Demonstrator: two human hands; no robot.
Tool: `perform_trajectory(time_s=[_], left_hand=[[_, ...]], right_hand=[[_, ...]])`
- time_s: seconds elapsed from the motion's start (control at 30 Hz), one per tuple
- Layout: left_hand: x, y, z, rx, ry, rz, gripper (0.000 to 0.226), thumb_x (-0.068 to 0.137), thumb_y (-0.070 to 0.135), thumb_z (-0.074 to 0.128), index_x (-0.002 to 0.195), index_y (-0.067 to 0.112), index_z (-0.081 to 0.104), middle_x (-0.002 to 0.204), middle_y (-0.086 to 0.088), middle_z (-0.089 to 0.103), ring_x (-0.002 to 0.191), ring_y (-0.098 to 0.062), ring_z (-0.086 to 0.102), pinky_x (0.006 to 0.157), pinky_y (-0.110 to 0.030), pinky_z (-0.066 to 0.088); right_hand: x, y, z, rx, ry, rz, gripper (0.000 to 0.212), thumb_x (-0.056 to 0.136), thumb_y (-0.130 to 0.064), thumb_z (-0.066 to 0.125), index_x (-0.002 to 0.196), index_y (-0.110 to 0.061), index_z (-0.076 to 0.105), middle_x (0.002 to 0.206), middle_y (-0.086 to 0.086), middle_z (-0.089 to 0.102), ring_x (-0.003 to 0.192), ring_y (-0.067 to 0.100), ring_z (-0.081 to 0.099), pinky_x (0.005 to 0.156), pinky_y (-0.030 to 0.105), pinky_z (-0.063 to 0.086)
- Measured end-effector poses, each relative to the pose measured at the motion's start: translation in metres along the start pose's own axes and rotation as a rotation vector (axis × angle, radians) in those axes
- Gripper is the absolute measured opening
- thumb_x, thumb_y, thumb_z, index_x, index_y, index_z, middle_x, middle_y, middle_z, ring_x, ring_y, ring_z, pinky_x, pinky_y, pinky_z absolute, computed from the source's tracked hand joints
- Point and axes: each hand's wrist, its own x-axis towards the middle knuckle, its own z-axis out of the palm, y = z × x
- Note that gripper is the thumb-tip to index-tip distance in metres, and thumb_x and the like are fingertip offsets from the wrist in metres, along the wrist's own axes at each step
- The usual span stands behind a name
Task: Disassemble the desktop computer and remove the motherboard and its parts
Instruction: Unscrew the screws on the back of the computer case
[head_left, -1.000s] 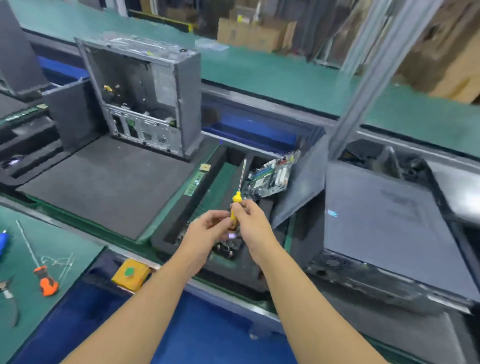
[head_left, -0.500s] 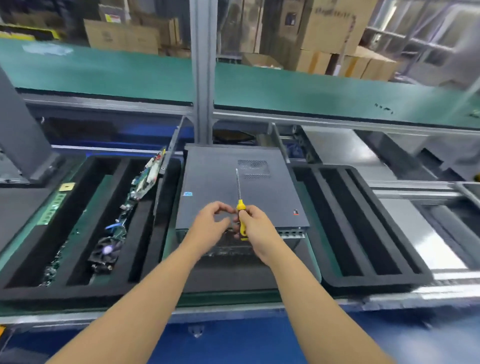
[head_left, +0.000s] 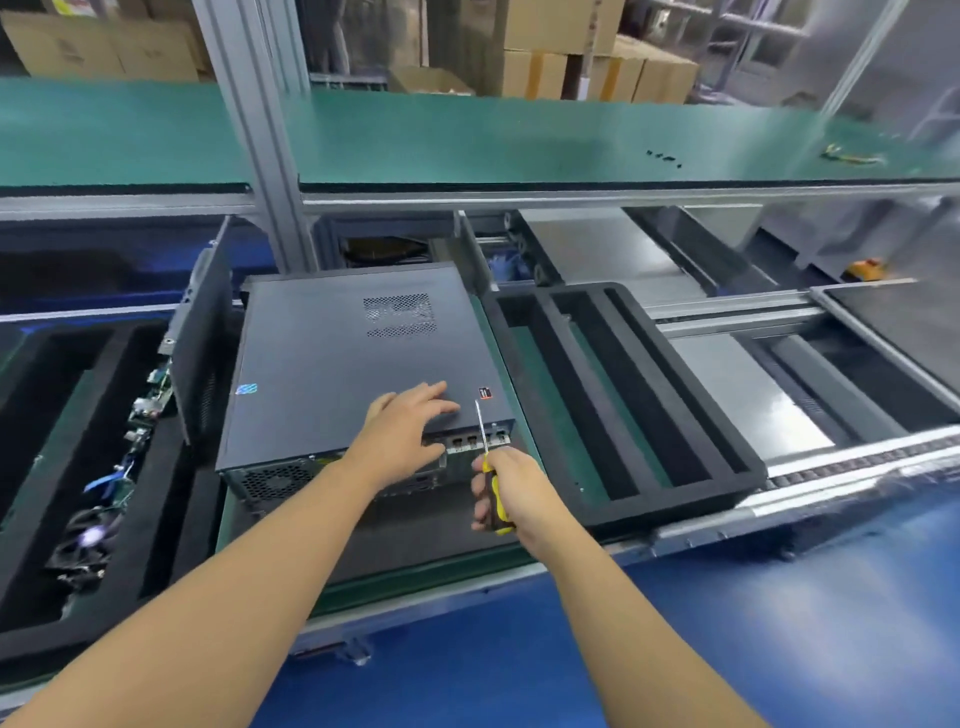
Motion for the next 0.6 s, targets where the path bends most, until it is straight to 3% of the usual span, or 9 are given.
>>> perform_trajectory(time_s=[0.13,0.3,0.47,0.6], left_hand=[[0.009,0.019,0.010,-0.070,-0.010,0.082,0.050,0.091,0.031,0.067,0.139,0.035,0.052,0.158,0.014,0.032,0.148,-0.009,0.023,0.116,-0.037,0.015],[0.023,0.036,0.018,-0.203,0.086,0.118,0.034,0.087,0.017,0.073,0.120,0.024,0.068,0.142,0.008,0.056,0.137,-0.013,0.046,0.112,-0.038,0.035],[0.026,0.035,0.023,-0.247,0.166,0.054,0.021,0.084,0.022,0.077,0.102,0.032,0.075,0.129,0.016,0.064,0.127,-0.008,0.053,0.108,-0.047,0.039],[0.026,0.036,0.024,-0.233,0.194,0.012,0.019,0.081,0.029,0.079,0.097,0.039,0.074,0.125,0.023,0.063,0.121,-0.003,0.054,0.105,-0.042,0.037]], right_hand=[[-0.004,0.004,-0.010,-0.071,0.086,0.034,0.024,0.094,-0.021,0.036,0.100,-0.015,0.057,0.067,0.000,0.057,0.045,0.016,0.041,0.046,0.025,0.041],[-0.010,0.013,-0.022,-0.133,0.127,0.061,0.030,0.097,-0.021,0.031,0.106,-0.019,0.059,0.068,-0.001,0.050,0.046,0.013,0.034,0.044,0.022,0.035],[-0.011,0.016,-0.025,-0.177,0.130,0.050,0.030,0.099,-0.023,0.030,0.105,-0.021,0.060,0.069,0.000,0.049,0.046,0.012,0.034,0.043,0.022,0.033],[-0.010,0.015,-0.024,-0.174,0.136,0.042,0.031,0.098,-0.023,0.031,0.105,-0.022,0.061,0.068,0.000,0.050,0.046,0.011,0.033,0.043,0.022,0.033]])
